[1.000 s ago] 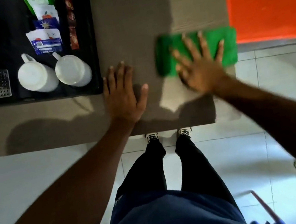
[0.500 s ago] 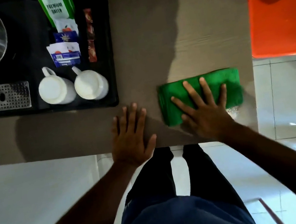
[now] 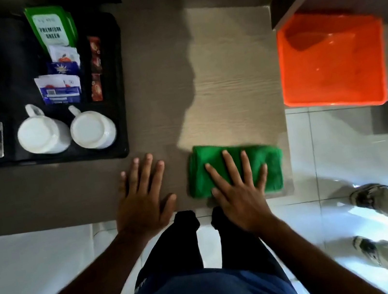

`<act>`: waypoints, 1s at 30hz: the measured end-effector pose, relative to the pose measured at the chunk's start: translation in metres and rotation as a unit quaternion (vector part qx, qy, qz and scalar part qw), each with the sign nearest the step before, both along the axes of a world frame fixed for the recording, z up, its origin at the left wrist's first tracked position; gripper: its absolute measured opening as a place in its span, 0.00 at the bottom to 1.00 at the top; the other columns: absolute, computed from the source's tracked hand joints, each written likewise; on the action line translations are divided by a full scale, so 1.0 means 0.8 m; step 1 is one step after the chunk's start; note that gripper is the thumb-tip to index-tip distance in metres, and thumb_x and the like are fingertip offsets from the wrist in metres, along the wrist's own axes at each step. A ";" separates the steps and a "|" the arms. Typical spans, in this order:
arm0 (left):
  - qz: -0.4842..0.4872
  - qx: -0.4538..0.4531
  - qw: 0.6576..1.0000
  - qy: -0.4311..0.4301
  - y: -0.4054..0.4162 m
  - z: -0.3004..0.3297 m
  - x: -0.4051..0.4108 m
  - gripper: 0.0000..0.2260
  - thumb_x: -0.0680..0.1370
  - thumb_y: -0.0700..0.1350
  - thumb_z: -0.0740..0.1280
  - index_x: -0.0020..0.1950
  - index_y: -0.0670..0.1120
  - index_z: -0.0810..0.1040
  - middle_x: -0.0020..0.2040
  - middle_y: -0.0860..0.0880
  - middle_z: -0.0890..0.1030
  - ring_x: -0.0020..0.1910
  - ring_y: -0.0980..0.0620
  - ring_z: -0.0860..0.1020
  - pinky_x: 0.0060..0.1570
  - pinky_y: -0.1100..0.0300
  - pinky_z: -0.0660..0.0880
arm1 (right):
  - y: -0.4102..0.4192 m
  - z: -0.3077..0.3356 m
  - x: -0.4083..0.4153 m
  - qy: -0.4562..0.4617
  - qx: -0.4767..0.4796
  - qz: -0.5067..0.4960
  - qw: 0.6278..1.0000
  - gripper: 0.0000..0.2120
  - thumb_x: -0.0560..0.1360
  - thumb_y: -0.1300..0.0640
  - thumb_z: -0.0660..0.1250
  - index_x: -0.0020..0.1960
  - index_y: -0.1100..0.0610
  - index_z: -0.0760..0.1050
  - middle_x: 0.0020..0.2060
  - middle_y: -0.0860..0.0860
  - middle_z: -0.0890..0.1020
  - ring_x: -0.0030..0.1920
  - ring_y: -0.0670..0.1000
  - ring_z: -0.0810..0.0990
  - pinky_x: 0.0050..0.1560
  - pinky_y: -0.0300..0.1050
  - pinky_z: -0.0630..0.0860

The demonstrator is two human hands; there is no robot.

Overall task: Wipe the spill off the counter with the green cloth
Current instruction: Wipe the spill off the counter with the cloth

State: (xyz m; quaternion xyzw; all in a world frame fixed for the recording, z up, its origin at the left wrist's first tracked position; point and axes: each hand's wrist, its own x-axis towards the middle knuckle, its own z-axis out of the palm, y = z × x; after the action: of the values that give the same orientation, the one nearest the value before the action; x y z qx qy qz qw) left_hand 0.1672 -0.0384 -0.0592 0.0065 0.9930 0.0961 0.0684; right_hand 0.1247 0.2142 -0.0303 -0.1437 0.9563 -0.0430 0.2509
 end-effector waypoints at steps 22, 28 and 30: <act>0.032 0.073 0.996 -0.026 0.006 0.009 -0.002 0.37 0.77 0.62 0.60 0.84 0.52 0.55 0.86 0.48 0.51 0.84 0.43 0.50 0.81 0.40 0.47 | -0.072 0.001 -0.354 -0.033 -0.012 -0.038 0.999 0.28 0.82 0.37 0.48 0.78 0.28 0.40 0.83 0.42 0.37 0.82 0.59 0.34 0.72 0.80 0.36; 0.067 0.115 0.988 -0.082 0.018 0.049 -0.017 0.39 0.71 0.64 0.61 0.79 0.47 0.67 0.84 0.44 0.60 0.83 0.41 0.56 0.78 0.34 0.53 | -0.023 0.017 -0.105 -0.064 0.035 -0.015 0.997 0.33 0.81 0.34 0.50 0.79 0.32 0.36 0.82 0.47 0.32 0.82 0.61 0.33 0.73 0.81 0.40; 0.084 0.123 0.986 -0.079 0.031 0.065 -0.029 0.38 0.71 0.62 0.59 0.77 0.44 0.71 0.81 0.41 0.65 0.81 0.39 0.62 0.77 0.33 0.57 | 0.002 0.017 -0.047 -0.099 0.034 0.022 0.994 0.37 0.76 0.27 0.47 0.74 0.30 0.26 0.77 0.48 0.23 0.77 0.61 0.24 0.70 0.82 0.36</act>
State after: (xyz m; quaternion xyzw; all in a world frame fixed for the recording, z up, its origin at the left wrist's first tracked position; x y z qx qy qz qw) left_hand 0.1443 -0.0137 -0.0072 -0.0762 0.9620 0.2234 0.1370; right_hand 0.0869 0.2162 -0.0170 -0.1512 0.9243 -0.0186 0.3500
